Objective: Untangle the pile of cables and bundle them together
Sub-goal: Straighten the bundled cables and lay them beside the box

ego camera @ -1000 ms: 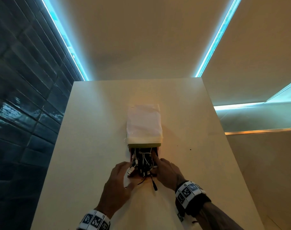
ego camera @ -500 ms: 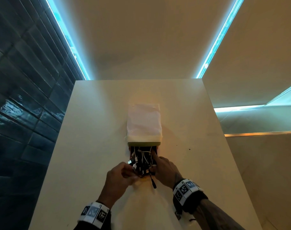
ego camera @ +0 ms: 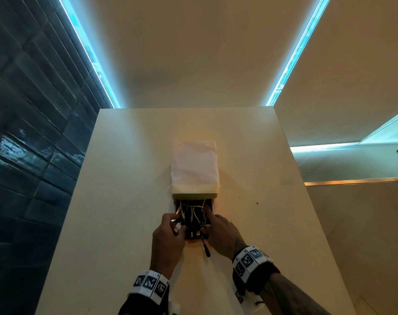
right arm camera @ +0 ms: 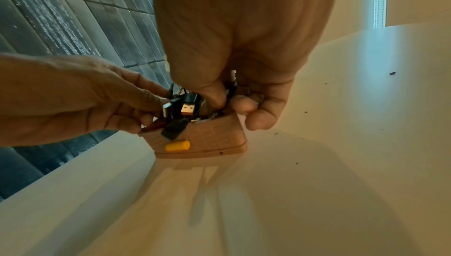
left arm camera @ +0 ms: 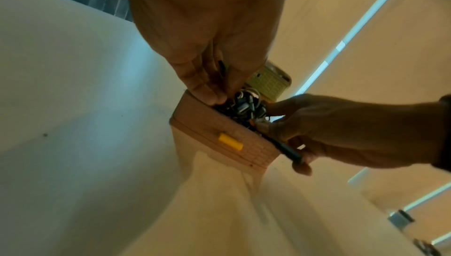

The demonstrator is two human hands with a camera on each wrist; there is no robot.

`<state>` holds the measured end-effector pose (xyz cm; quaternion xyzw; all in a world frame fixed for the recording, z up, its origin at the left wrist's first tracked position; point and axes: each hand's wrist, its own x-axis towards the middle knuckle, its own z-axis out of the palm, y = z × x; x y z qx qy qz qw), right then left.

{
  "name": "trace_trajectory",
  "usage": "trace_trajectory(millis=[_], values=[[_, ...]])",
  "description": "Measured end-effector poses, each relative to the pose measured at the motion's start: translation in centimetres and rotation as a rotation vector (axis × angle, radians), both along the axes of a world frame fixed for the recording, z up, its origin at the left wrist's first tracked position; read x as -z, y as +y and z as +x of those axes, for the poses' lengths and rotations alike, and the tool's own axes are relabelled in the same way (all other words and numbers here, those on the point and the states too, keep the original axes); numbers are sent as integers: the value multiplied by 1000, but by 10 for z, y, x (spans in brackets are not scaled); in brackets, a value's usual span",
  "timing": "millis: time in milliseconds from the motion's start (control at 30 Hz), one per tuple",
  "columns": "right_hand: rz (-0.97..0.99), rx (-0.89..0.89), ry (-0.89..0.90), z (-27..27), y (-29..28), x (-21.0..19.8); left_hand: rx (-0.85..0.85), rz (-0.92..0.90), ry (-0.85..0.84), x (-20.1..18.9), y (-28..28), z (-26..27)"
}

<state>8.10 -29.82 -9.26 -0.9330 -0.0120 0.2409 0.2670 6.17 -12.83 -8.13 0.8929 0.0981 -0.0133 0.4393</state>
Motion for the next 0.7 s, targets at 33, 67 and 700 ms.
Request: trace_trajectory(millis=[33, 67, 700], values=[[-3, -1, -9, -1, 0, -1, 37, 85, -14, 4, 2, 2], [-7, -6, -22, -3, -1, -1, 75, 163, -35, 9, 4, 3], [263, -168, -302, -51, -32, -3, 513, 249, -106, 17, 16, 15]])
